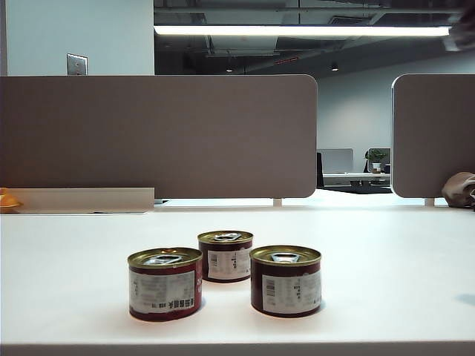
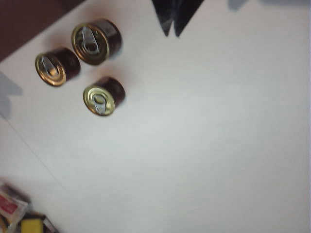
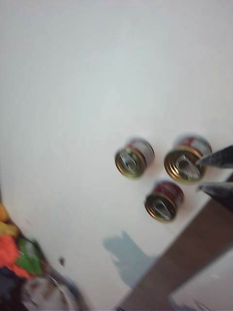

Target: Pick up the cans one by one and stack them together.

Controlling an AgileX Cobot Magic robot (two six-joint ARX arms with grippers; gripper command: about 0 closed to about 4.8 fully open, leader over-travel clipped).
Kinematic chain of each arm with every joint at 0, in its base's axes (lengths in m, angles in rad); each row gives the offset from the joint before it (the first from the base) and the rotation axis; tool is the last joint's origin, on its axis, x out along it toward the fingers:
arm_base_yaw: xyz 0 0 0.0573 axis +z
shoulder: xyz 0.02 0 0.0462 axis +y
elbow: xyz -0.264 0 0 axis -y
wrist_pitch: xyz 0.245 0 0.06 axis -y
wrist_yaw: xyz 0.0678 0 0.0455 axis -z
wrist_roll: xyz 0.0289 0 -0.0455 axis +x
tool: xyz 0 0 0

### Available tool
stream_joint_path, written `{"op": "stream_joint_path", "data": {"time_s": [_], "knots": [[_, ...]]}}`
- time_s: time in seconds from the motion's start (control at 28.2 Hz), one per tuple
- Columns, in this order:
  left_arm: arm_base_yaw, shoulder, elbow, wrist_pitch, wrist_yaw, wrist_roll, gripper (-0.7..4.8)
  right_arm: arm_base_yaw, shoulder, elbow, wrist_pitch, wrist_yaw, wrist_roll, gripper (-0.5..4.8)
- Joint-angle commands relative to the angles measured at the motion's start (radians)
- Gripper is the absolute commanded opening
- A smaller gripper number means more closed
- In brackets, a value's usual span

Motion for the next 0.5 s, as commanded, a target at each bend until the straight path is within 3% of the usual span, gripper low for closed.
{"op": "stream_joint_path", "data": {"time_s": [0.04,0.07,0.14,0.25,0.39,0.5], "knots": [[-0.025,0.043,0.008,-0.024,0.051,0.008,-0.05,0.111,0.128,0.067,-0.011,-0.003,-0.051,0.64],[-0.042,0.053,0.011,-0.027,0.056,0.009,-0.05,0.164,0.18,0.092,-0.019,0.008,-0.073,0.64],[-0.116,0.063,0.014,-0.026,0.047,0.011,-0.05,0.314,0.318,0.156,-0.037,0.142,-0.131,0.86],[-0.208,0.064,0.014,-0.027,0.02,0.002,-0.06,0.441,0.45,0.225,-0.087,0.31,-0.201,1.17],[-0.333,0.065,0.016,-0.038,-0.047,-0.078,-0.06,0.534,0.66,0.349,-0.201,0.467,-0.264,1.17],[-0.404,0.065,0.016,-0.043,-0.113,-0.117,-0.05,0.533,0.757,0.406,-0.245,0.473,-0.265,1.18]]}}
